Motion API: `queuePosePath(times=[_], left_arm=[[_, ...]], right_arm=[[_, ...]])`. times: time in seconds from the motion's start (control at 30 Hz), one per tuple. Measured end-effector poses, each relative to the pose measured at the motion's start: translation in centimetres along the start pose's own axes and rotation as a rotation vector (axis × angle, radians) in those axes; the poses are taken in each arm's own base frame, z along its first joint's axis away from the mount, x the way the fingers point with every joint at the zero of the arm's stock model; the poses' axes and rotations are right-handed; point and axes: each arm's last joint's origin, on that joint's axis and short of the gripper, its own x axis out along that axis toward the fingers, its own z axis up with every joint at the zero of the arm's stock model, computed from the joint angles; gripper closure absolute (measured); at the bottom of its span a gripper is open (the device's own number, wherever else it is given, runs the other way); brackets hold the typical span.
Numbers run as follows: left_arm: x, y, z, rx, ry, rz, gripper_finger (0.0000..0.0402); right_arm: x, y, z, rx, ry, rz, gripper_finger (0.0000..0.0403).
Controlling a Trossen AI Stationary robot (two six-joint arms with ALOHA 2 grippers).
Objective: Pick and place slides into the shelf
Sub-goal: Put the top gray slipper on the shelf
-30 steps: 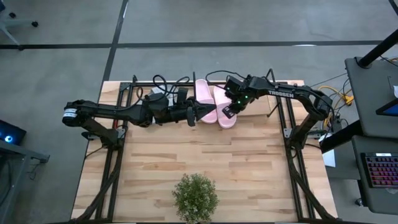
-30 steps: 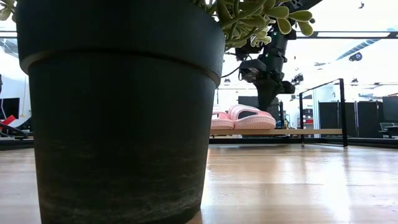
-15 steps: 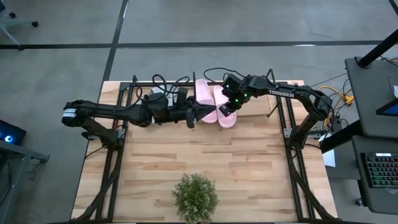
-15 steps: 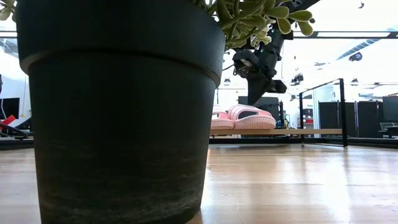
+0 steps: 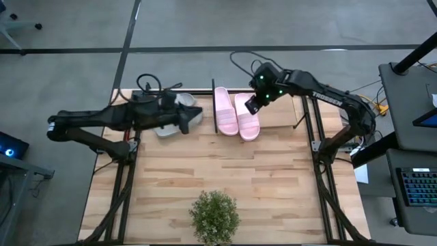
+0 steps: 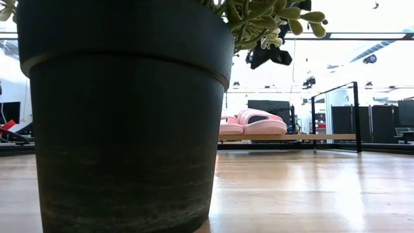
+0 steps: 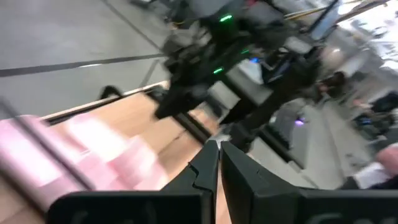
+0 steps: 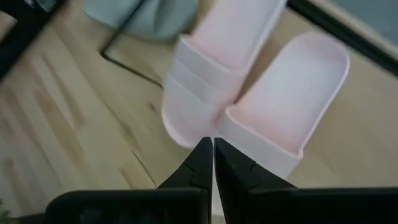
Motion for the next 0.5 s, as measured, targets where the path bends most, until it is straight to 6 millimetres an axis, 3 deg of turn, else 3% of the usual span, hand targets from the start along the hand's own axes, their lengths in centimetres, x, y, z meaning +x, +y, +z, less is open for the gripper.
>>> queuePosePath(times=[0.2, 0.5], left_arm=[[-1.8, 1.6, -0.5, 0.015, 0.033, 0.163, 0.0398], [-2.3, 5.4, -4.7, -0.072, 0.064, 0.310, 0.0398]], right_arm=[[-3.6, 1.2, 1.3, -0.037, -0.119, 0.042, 0.0394], [-9.5, 3.6, 2.7, -0.088, -0.269, 0.190, 0.0394]])
